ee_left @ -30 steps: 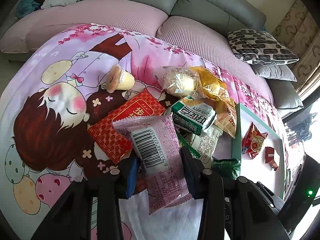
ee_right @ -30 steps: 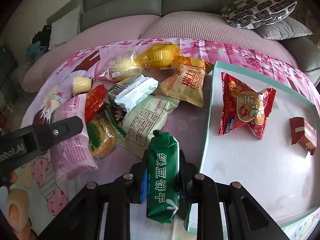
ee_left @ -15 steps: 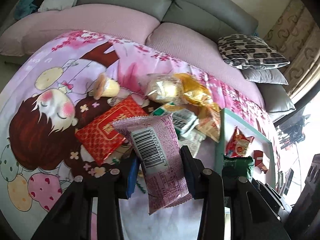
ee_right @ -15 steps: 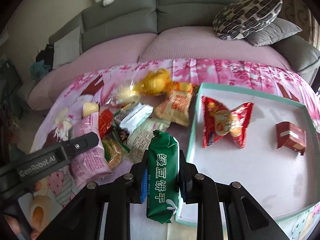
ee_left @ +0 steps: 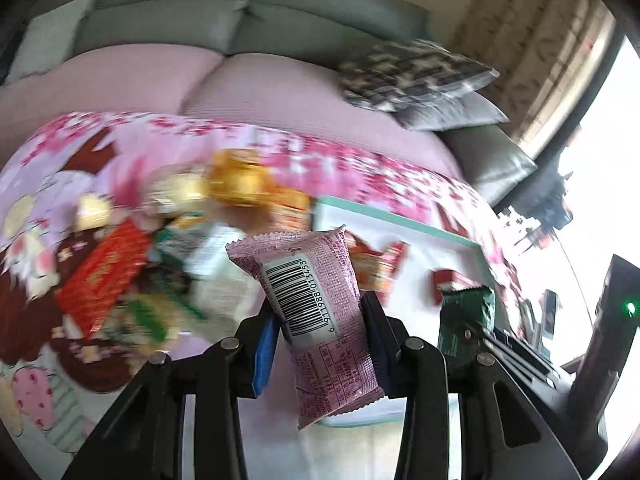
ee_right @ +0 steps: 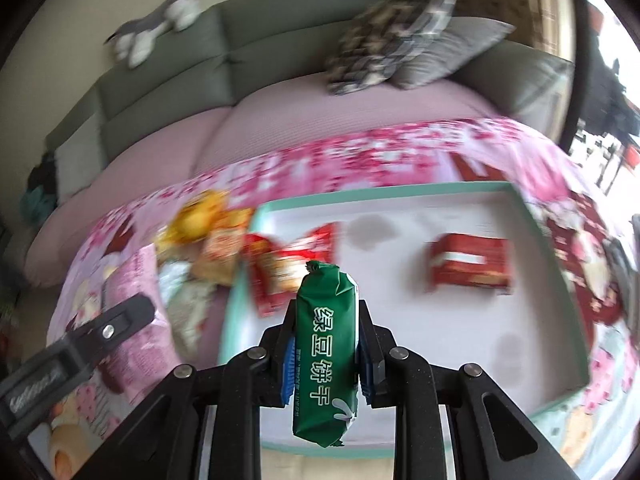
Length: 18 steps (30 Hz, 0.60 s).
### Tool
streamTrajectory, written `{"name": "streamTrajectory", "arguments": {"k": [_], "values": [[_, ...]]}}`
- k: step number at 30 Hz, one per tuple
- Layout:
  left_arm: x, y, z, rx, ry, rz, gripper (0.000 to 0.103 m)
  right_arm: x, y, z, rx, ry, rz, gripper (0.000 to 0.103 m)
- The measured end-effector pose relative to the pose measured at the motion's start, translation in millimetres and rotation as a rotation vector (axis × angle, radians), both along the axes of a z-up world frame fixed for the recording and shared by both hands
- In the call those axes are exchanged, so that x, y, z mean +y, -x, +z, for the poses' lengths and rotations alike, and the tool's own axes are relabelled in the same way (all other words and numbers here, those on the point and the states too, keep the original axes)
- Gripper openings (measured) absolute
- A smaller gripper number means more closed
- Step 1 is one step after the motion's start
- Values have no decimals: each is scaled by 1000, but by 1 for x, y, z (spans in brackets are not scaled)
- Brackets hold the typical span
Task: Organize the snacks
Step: 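Lift the green pack with the right tool while the left tool lifts the pink bag toward the tray, then carry the pink bag over the tray with the left tool while the right tool carries the green pack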
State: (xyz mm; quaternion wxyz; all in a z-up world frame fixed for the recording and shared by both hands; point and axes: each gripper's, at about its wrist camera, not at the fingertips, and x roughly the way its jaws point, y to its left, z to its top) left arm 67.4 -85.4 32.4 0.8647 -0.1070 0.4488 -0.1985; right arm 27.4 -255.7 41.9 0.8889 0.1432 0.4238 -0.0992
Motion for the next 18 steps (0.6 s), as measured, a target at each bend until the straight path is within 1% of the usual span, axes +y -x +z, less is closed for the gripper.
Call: {"name": "streamTrajectory", "arguments": {"k": [5, 8, 12, 18], "values": [[-48, 8, -5, 2, -17, -112, 42, -47, 17, -3, 18, 19, -134, 26], [-69, 11, -10, 13, -24, -157, 42, -70, 25, -9, 43, 28, -195, 26], [-95, 13, -16, 20, -43, -203, 42, -92, 34, -17, 66, 24, -246, 26], [-116, 11, -29, 40, -66, -240, 42, -110, 43, -25, 84, 12, -287, 26]]}}
